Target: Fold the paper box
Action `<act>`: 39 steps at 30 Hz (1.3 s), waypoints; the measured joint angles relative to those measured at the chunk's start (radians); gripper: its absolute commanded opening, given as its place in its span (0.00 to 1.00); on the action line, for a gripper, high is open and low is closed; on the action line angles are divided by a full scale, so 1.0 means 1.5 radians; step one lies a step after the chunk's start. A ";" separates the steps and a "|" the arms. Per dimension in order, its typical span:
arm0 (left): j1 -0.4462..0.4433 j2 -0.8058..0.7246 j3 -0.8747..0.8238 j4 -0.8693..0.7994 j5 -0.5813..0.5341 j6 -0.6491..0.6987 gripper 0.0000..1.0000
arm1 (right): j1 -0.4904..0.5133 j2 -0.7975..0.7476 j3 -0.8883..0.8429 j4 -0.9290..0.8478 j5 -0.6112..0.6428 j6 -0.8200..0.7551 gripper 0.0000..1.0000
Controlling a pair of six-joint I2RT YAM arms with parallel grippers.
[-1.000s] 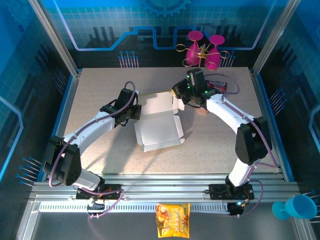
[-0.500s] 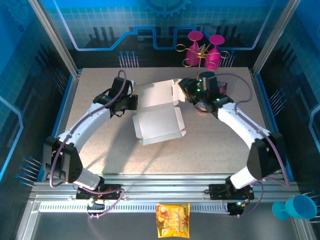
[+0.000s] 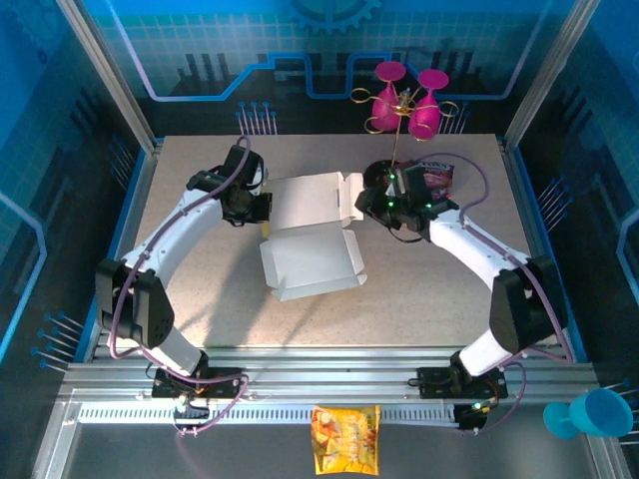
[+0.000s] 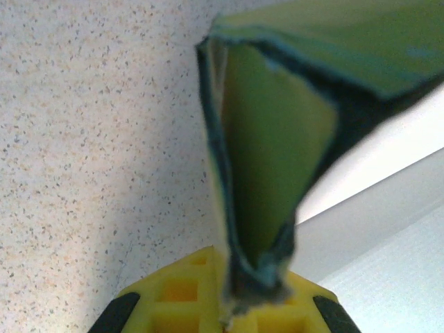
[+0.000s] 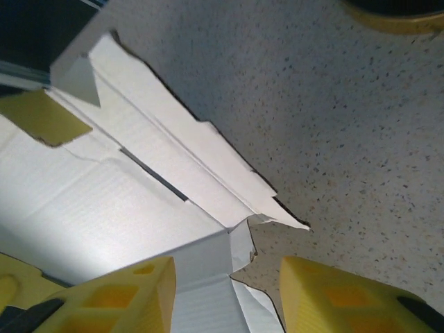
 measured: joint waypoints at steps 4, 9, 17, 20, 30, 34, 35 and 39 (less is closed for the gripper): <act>0.002 0.002 0.008 -0.013 0.003 -0.006 0.00 | 0.019 0.021 0.005 -0.002 -0.001 -0.015 0.44; 0.002 0.005 0.018 -0.019 0.008 -0.006 0.00 | 0.027 0.035 0.006 -0.008 -0.001 -0.020 0.42; 0.002 0.006 0.020 -0.024 0.014 -0.006 0.00 | 0.027 0.093 0.020 -0.002 -0.019 -0.022 0.40; 0.002 0.009 0.024 -0.025 0.015 -0.006 0.00 | 0.029 0.108 0.033 -0.005 -0.022 -0.022 0.36; 0.002 0.017 0.030 -0.026 0.022 -0.006 0.00 | 0.047 0.117 0.065 -0.005 -0.033 -0.014 0.28; 0.002 0.017 0.030 -0.026 0.022 -0.006 0.00 | 0.056 0.118 0.083 -0.015 -0.033 -0.015 0.32; 0.002 0.017 0.030 -0.026 0.022 -0.006 0.00 | 0.058 0.121 0.089 -0.018 -0.034 -0.015 0.32; 0.002 0.017 0.030 -0.026 0.023 -0.006 0.00 | 0.065 0.138 0.106 -0.031 -0.037 -0.019 0.30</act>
